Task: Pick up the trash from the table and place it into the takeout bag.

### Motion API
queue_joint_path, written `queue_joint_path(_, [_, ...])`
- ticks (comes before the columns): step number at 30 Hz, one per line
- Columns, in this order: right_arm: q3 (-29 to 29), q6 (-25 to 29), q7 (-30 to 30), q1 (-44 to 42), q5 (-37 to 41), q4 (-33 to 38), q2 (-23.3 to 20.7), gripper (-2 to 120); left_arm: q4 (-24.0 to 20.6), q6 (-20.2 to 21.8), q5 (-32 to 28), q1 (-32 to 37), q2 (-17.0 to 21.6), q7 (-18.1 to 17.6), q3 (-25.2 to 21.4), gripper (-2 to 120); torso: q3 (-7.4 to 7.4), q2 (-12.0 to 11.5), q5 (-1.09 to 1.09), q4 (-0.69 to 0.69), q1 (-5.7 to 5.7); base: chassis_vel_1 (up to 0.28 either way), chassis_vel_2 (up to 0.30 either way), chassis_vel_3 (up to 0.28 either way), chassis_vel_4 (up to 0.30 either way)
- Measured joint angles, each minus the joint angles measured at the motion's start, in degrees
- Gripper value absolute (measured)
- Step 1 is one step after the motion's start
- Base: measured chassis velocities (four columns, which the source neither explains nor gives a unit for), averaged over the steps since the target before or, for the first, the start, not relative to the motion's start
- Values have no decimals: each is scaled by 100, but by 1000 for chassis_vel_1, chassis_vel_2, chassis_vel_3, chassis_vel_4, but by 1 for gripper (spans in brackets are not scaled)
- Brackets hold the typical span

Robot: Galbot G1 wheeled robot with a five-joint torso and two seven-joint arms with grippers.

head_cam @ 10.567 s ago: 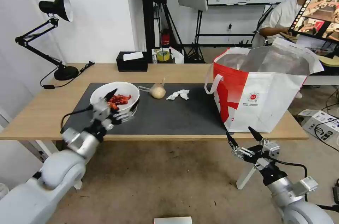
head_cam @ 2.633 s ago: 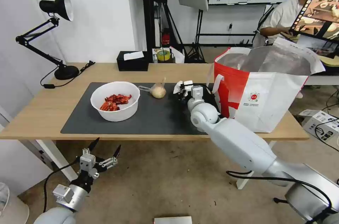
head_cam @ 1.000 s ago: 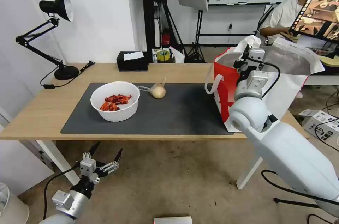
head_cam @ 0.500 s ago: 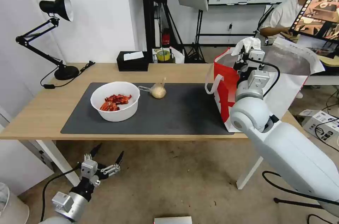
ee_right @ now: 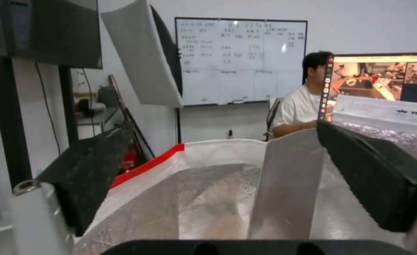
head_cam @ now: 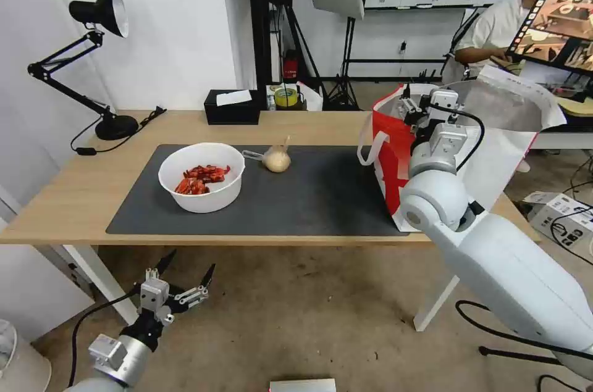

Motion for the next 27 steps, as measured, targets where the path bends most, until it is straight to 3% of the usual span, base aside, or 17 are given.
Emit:
queue_joint_path(5, [0,-1,-34,20,49,25,-45,100,-9,-3,-8,-2,7,1,0,100,0,0,0,0,0,0,0,0,0])
queue_joint_path(17, [-76,806,-1588,-69,180,346,-255,100,-75,-54,-39,18,-41,6,-58,100,0,0,1,0,0,0,0,0,0])
queue_joint_path(27, [238,1019,-3813,-971,1044,878,-853,100,-145,-76,-36,25,-79,16,-79,100,0,0,0,0,0,0,0,0,0])
